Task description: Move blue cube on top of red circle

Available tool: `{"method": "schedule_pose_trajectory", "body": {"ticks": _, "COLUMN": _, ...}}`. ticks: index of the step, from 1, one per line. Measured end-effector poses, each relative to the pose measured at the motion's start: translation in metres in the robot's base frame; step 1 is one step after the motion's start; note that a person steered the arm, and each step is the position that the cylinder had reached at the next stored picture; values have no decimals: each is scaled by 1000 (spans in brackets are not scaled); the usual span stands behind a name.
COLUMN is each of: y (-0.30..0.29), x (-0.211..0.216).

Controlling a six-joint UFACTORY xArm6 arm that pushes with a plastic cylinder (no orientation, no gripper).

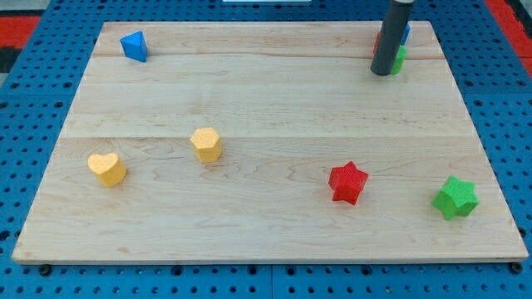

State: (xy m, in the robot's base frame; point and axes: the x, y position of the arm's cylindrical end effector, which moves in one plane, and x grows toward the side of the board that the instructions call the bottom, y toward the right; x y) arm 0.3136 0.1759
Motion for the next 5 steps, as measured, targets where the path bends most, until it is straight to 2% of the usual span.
{"method": "schedule_pose_trajectory", "body": {"ticks": 1, "y": 0, "x": -1}}
{"method": "schedule_pose_trajectory", "body": {"ticks": 2, "y": -7, "x": 35}}
{"method": "schedule_pose_trajectory", "body": {"ticks": 3, "y": 65, "x": 56}}
{"method": "schedule_pose_trajectory", "body": {"ticks": 4, "y": 136, "x": 39}}
{"method": "schedule_pose_trajectory", "body": {"ticks": 5, "y": 147, "x": -20}}
